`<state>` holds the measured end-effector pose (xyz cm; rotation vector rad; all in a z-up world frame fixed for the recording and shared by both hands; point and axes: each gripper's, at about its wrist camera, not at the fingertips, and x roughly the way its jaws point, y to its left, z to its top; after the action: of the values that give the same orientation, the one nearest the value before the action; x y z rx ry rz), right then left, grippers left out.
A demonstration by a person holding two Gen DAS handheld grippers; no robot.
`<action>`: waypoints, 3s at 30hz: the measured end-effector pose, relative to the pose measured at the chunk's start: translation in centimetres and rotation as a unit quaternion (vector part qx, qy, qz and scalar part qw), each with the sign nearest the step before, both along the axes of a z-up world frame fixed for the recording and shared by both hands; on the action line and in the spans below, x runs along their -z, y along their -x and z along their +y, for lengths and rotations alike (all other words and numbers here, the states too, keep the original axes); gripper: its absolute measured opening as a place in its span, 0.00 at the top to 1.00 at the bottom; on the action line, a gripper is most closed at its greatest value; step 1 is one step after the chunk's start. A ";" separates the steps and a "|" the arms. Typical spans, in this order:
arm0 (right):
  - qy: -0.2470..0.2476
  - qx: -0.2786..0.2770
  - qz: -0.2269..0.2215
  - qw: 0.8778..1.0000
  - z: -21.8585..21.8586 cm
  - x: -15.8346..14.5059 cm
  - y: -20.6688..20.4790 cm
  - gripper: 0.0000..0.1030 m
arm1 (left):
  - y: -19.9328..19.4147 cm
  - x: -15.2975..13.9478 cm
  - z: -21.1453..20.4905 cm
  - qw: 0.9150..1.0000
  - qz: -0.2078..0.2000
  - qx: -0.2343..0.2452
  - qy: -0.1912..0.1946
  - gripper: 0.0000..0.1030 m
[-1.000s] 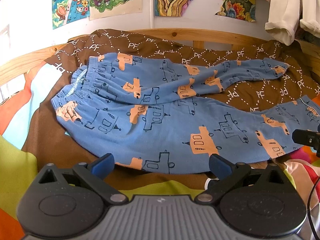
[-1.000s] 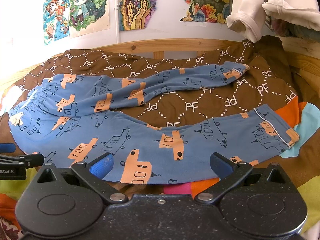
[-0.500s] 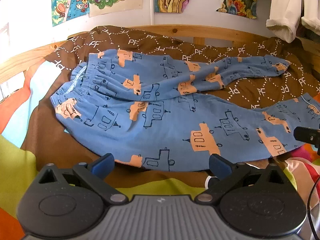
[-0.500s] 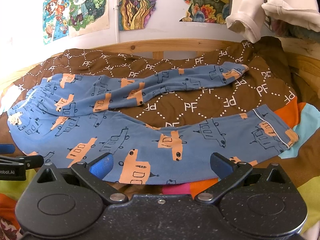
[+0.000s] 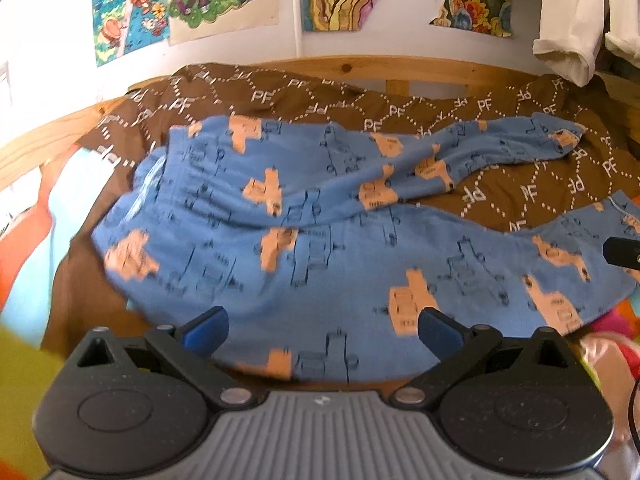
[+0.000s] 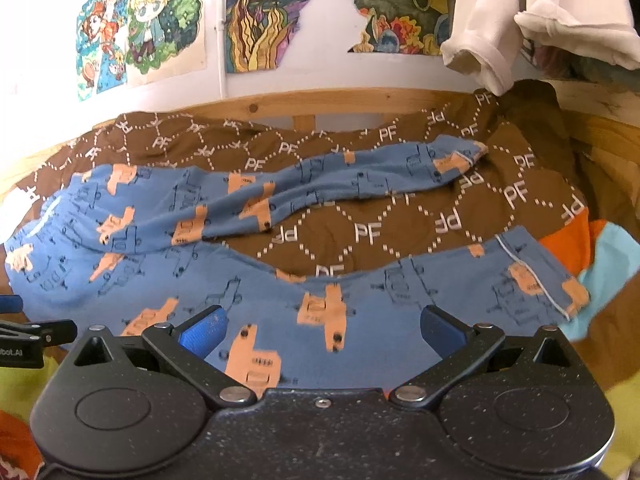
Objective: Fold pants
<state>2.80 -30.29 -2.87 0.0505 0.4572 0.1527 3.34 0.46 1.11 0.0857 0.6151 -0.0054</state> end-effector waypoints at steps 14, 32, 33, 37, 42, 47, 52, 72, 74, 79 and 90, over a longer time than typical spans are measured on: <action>0.035 -0.183 0.038 0.982 -3.0 -3.3 -14.9 0.01 | -13.7 -6.3 5.5 0.996 -0.052 -0.003 -0.068 0.00; 0.128 -0.320 0.170 0.923 0.1 -7.3 -42.1 0.17 | -28.2 -6.0 7.8 0.978 0.051 0.154 -0.132 0.16; 0.127 -0.335 0.180 0.916 0.6 -7.2 -42.8 0.21 | -28.5 -6.0 7.6 0.978 0.057 0.160 -0.125 0.18; 0.130 -0.396 0.202 0.886 2.3 -6.7 -43.7 0.32 | -29.6 -6.2 7.5 0.971 0.072 0.197 -0.111 0.26; 0.143 -0.423 0.226 0.866 3.2 -5.7 -44.0 0.44 | -30.2 -6.3 7.3 0.959 0.101 0.224 -0.143 0.45; 0.156 -0.433 0.232 0.857 3.6 -4.5 -43.7 0.45 | -30.2 -5.6 7.4 0.951 0.117 0.233 -0.166 0.54; 0.171 -0.431 0.237 0.854 3.7 -3.9 -43.5 0.53 | -29.8 -4.6 6.3 0.943 0.109 0.236 -0.210 0.79; 0.277 -0.331 0.025 0.902 8.6 -7.4 -40.2 1.00 | -29.9 -7.2 5.7 0.967 0.028 0.045 -0.250 0.99; 0.283 -0.330 0.038 0.900 9.5 -6.1 -41.4 1.00 | -30.6 -6.7 5.8 0.968 0.036 0.048 -0.244 0.99; 0.266 -0.315 0.065 0.909 9.8 -3.7 -42.7 0.84 | -31.5 -6.6 7.0 0.976 0.064 0.051 -0.200 0.85; 0.183 -0.383 0.047 0.904 9.0 -7.6 -42.2 0.21 | -29.9 -11.6 13.3 0.986 0.062 0.103 -0.113 0.22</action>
<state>45.02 -21.29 4.71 -0.5034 0.5777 0.8389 33.22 13.78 12.70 0.3713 0.7285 -0.1414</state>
